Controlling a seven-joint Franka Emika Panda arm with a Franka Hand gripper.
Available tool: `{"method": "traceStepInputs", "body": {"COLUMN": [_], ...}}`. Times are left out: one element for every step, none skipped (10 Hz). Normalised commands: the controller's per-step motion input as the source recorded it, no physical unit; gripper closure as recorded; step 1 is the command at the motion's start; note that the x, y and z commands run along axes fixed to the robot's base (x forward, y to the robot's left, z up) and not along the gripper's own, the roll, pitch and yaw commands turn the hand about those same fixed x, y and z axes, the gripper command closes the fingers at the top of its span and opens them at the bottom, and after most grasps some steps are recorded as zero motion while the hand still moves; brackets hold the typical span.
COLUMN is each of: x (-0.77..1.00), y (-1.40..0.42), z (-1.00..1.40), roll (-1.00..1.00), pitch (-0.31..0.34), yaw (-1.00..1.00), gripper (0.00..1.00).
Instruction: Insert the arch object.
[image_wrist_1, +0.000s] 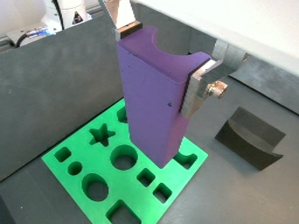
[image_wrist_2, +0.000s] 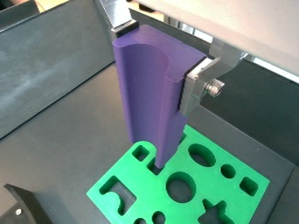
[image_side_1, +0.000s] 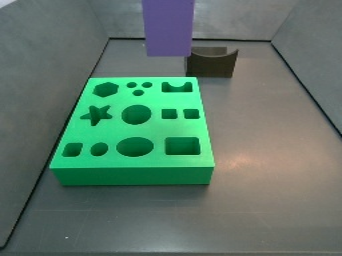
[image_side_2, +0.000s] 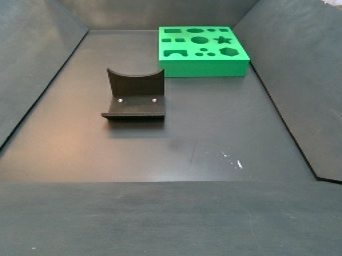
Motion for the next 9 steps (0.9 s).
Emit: {"method": "traceStepInputs", "body": {"x": [0.0, 0.0, 0.17, 0.28, 0.11, 0.03, 0.09, 0.12, 0.12], "y": [0.14, 0.15, 0.24, 0.17, 0.2, 0.28, 0.35, 0.51, 0.53], "z": [-0.31, -0.62, -0.79, -0.69, -0.67, -0.68, -0.62, -0.46, -0.35], "roll": [0.11, 0.1, 0.05, 0.0, 0.0, -0.02, -0.09, -0.31, -0.43], "pitch": [-0.081, -0.139, 0.0, 0.116, 0.097, 0.066, 0.027, 0.0, 0.0], "yaw": [-0.05, -0.06, -0.04, -0.07, -0.03, 0.0, 0.0, 0.0, 0.0], "gripper": [1.0, 1.0, 1.0, 1.0, 1.0, 1.0, 1.0, 1.0, 1.0]}}
